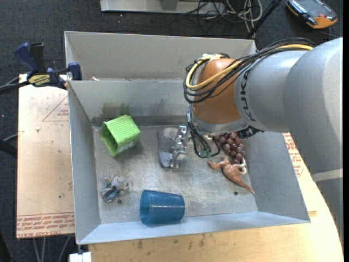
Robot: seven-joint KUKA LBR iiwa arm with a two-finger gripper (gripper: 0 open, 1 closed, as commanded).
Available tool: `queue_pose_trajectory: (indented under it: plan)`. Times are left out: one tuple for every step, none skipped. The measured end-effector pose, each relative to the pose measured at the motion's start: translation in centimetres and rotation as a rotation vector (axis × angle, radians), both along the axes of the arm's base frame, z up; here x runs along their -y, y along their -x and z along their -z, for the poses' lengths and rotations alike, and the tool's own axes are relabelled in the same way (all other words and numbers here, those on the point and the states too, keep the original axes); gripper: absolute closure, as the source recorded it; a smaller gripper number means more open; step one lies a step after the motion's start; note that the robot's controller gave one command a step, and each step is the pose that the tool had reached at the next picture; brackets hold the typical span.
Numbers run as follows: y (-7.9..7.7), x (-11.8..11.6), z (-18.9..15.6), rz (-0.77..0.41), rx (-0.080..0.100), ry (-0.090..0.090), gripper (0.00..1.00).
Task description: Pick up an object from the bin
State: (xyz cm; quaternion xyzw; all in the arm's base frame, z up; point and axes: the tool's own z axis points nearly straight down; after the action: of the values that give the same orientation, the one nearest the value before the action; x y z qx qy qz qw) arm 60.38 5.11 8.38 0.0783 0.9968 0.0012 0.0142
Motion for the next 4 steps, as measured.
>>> queue_pose_trajectory:
  plan:
    - [0.4, -0.1, -1.5, -0.001, -0.022, 0.000, 1.00]
    - [0.3, -0.1, -2.7, -0.001, -0.023, -0.001, 1.00]
    - [0.3, -0.1, -3.5, -0.001, -0.026, -0.001, 1.00]
    - [0.3, -0.1, -4.7, -0.001, -0.026, -0.001, 1.00]
